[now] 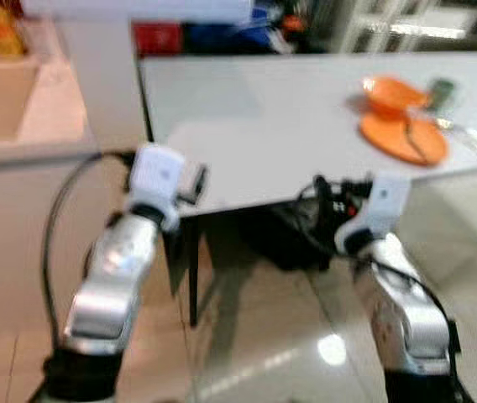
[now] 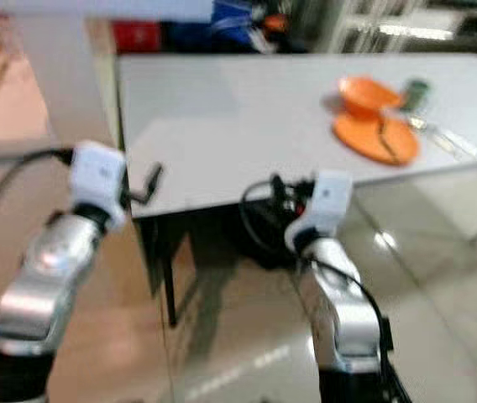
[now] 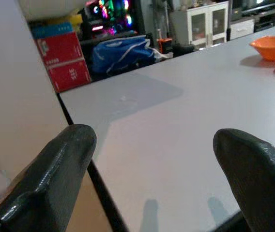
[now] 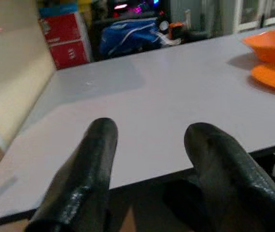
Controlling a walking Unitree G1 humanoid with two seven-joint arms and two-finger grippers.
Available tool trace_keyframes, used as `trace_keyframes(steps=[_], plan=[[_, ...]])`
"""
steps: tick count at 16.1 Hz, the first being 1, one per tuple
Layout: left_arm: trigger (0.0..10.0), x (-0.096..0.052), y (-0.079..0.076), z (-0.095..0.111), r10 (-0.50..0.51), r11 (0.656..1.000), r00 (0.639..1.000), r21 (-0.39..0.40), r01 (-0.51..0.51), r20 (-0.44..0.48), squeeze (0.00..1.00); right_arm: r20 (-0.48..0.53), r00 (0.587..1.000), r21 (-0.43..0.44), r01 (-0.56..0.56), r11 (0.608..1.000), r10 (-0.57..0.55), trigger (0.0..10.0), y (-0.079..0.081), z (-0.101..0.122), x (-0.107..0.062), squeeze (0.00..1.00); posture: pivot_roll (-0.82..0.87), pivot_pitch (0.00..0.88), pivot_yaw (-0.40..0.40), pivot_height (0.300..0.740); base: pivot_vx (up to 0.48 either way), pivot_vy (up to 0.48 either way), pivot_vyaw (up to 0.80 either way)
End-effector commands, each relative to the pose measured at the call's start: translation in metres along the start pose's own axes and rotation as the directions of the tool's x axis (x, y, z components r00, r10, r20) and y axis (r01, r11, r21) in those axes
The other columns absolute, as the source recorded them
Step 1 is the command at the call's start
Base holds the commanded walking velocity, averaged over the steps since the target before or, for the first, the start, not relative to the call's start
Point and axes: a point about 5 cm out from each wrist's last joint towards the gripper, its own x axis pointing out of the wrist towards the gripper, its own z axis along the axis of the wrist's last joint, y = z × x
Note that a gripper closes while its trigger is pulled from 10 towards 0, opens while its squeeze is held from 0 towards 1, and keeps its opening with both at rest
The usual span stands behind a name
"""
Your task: Setting the table
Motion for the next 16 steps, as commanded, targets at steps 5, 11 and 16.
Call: trace_keyframes(steps=[5,11,16], plan=[[10.0,0.000,0.003,0.006,0.016,1.000,1.000,0.022,-0.017,0.022,1.00,0.030,0.999,-0.069,-0.037,0.997,0.039,10.0,0.004,0.007,0.002,0.00,0.08,0.022,-0.038,0.740,0.000,0.480,-0.16],[10.0,-0.009,0.011,0.006,0.047,0.998,0.999,0.035,-0.047,0.020,0.00,0.046,0.989,-0.196,-0.127,0.972,0.139,10.0,0.016,0.009,0.002,0.00,0.10,0.028,-0.034,0.740,0.000,0.480,0.00],[10.0,-0.011,0.015,0.014,0.074,0.997,0.996,0.025,-0.076,0.058,0.00,0.047,0.970,-0.214,-0.223,0.951,0.238,10.0,0.028,0.009,0.000,0.00,0.10,0.028,-0.048,0.740,0.000,0.480,0.80]])
